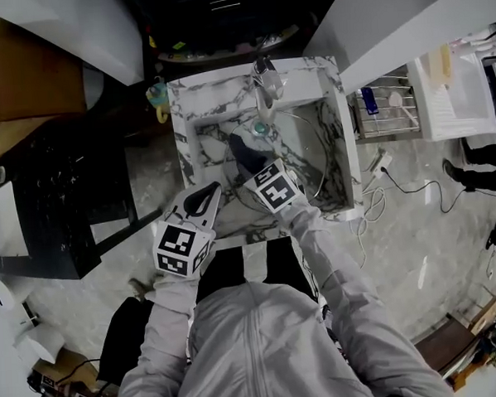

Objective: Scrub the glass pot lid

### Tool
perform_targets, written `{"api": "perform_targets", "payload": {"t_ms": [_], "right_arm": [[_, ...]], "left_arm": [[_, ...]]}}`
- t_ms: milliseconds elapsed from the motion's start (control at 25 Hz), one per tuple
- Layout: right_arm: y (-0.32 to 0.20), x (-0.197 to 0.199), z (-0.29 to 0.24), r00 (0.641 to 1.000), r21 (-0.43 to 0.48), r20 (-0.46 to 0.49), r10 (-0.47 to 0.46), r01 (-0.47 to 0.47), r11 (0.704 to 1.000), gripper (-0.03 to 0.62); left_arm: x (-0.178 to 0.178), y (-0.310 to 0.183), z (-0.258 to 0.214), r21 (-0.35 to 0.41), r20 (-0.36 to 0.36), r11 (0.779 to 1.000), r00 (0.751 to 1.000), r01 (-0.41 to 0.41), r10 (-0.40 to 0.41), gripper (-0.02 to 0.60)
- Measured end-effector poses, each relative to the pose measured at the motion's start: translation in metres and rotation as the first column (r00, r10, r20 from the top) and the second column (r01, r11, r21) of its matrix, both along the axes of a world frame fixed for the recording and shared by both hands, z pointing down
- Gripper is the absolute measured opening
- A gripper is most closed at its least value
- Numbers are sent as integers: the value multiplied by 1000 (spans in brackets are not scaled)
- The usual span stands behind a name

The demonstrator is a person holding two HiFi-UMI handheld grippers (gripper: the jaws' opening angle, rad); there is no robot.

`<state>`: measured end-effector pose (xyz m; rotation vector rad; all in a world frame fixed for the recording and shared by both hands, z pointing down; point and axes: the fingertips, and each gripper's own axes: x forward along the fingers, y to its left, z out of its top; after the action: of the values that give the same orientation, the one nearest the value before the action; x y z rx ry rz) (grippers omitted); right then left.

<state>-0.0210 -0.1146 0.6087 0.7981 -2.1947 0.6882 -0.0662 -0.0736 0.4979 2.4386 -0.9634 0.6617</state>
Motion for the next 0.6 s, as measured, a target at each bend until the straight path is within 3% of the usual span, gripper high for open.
{"api": "perform_targets", "payload": {"t_ms": [120, 280, 440, 600], "right_arm": [[-21, 63, -19, 982, 152, -179, 64, -37, 988, 67], [-40, 145, -29, 909, 250, -378, 178, -85, 965, 67], [-44, 188, -16, 828, 280, -521, 204, -60, 958, 67], [-27, 192, 24, 782, 185, -615, 98, 23, 982, 67]], "left_arm": [[8, 0, -4, 9, -14, 1000, 1000, -3, 3, 26], [21, 2, -4, 11, -23, 1000, 999, -24, 24, 26], [29, 4, -2, 10, -23, 999, 999, -33, 33, 27], [33, 7, -1, 7, -30, 1000, 999, -20, 21, 26]]}}
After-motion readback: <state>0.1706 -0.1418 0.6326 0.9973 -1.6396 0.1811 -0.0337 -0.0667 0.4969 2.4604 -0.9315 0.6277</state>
